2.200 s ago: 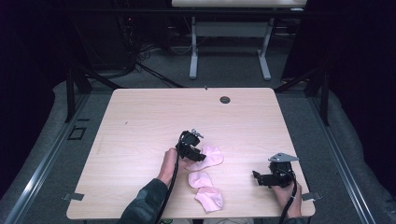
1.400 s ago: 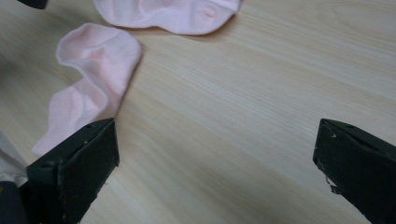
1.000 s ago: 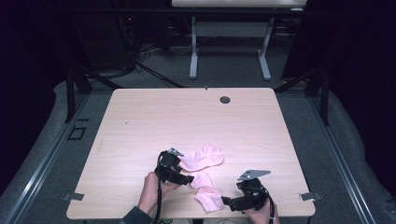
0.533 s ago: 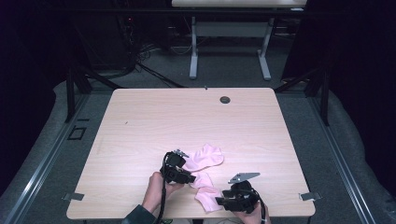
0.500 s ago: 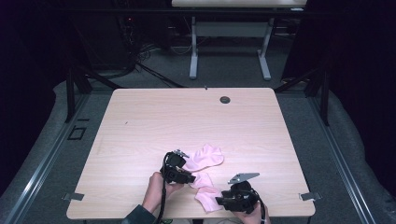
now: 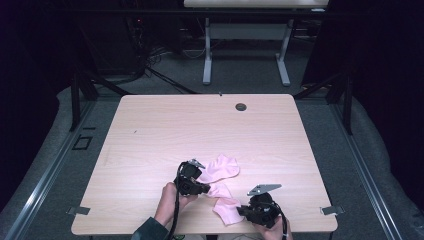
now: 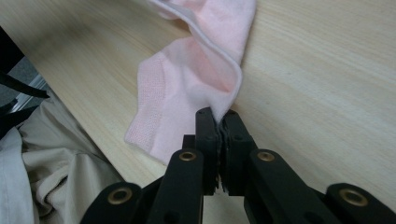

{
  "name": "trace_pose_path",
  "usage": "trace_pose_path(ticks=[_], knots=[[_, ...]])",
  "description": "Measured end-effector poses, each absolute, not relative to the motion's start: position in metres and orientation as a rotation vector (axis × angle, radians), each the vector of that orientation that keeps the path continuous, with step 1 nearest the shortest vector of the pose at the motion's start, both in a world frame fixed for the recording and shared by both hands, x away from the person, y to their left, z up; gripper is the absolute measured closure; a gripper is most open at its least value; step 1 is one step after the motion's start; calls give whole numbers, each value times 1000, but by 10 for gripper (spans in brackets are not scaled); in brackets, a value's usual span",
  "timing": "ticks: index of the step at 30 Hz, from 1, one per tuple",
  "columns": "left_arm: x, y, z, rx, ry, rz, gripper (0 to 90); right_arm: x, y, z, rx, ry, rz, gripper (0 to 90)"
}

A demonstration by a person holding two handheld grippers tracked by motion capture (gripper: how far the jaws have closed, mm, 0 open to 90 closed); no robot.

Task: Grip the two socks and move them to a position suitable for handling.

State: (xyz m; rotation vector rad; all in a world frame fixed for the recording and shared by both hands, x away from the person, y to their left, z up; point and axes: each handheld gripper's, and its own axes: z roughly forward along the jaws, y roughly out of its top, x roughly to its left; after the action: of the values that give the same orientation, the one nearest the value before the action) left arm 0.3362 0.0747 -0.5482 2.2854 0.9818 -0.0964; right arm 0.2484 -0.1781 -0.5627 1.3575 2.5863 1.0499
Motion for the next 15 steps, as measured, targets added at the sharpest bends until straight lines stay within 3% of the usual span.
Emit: trace_pose_path(ticks=[15], knots=[[335,72,-516,2210,916,-70,892,253,-192,-531,1250,2471,948,875]])
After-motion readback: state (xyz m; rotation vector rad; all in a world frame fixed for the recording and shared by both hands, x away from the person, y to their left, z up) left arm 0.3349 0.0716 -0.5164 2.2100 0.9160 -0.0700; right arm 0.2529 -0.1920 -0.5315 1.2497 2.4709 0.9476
